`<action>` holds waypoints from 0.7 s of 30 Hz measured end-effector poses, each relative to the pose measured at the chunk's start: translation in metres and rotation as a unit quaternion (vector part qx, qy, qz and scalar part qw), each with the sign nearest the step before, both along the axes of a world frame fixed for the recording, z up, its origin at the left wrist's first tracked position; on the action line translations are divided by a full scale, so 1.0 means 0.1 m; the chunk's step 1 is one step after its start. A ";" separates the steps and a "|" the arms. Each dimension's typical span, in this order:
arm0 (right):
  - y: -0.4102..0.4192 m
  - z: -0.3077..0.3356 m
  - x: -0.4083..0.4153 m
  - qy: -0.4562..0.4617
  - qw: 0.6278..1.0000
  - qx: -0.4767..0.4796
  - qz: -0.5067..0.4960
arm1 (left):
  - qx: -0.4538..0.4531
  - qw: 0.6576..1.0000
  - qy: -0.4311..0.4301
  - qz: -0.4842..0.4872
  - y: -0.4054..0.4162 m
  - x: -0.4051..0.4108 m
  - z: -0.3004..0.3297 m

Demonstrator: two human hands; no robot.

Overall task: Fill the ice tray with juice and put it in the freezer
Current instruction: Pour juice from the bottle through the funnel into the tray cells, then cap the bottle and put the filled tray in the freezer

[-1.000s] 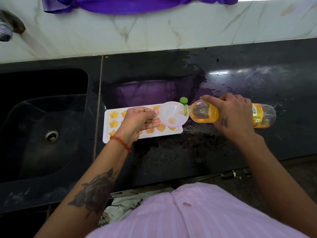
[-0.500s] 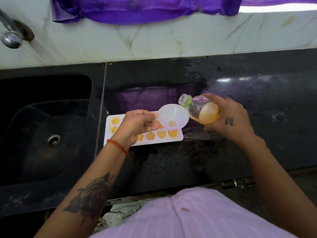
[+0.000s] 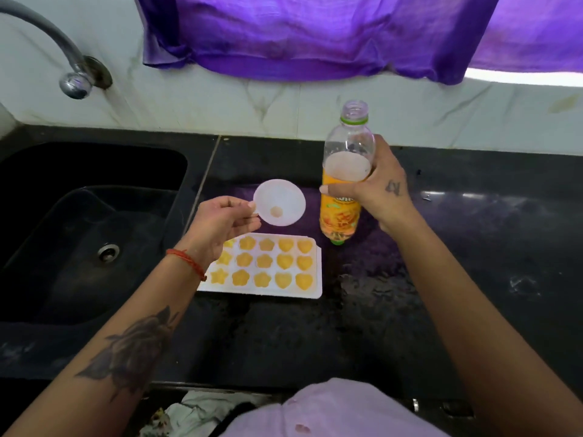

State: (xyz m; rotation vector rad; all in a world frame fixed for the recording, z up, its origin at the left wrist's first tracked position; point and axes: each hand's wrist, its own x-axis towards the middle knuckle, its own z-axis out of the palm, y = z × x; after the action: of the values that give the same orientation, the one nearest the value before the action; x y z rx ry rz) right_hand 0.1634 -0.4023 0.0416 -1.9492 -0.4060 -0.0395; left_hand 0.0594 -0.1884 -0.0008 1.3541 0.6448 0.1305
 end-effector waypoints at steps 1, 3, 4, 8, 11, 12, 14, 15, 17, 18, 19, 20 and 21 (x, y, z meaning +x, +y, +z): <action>0.08 -0.02 0.04 -0.006 1.000 0.006 0.001 | 0.007 1.000 -0.005 0.015 0.03 0.02 -0.01; 0.22 -0.10 0.12 -0.012 1.000 0.023 0.001 | 0.034 0.998 -0.013 0.044 0.09 0.08 -0.05; 0.29 -0.15 0.15 -0.013 0.999 0.029 0.000 | 0.055 0.997 -0.015 0.057 0.13 0.11 -0.08; 0.48 -0.38 0.26 -0.007 0.999 0.041 -0.012 | 0.131 0.987 -0.011 0.097 0.30 0.30 -0.29; 0.55 -0.53 0.27 -0.009 0.999 0.043 -0.030 | 0.194 0.975 -0.010 0.109 0.41 0.44 -0.44; 0.56 -0.57 0.26 -0.013 0.998 0.044 -0.035 | 0.216 0.970 -0.007 0.110 0.44 0.48 -0.49; 0.60 -0.62 0.23 -0.019 0.998 0.043 -0.038 | 0.261 0.959 0.002 0.108 0.49 0.54 -0.57; 0.61 -0.63 0.23 -0.020 0.998 0.039 -0.033 | 0.280 0.954 0.007 0.104 0.52 0.57 -0.61; 0.62 -0.63 0.25 -0.012 0.999 0.028 -0.018 | 0.307 0.947 0.015 0.091 0.56 0.59 -0.68; 0.62 -0.64 0.26 -0.003 1.000 0.020 -0.012 | 0.320 0.944 0.019 0.083 0.58 0.60 -0.71; 0.60 -0.64 0.28 0.011 1.000 0.009 -0.005 | 0.337 0.939 0.023 0.072 0.60 0.60 -0.74; 0.57 -0.65 0.30 0.030 1.000 -0.005 0.005 | 0.358 0.931 0.029 0.059 0.62 0.60 -0.77; 0.53 -0.66 0.31 0.051 0.998 -0.020 0.016 | 0.379 0.923 0.038 0.043 0.64 0.60 -0.79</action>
State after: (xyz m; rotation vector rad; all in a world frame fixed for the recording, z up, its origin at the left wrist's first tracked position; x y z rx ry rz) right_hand 0.1947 -0.3489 -0.0240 -1.9738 -0.3723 0.0881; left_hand 0.1190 -0.1241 -0.0794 2.0843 0.7559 0.4344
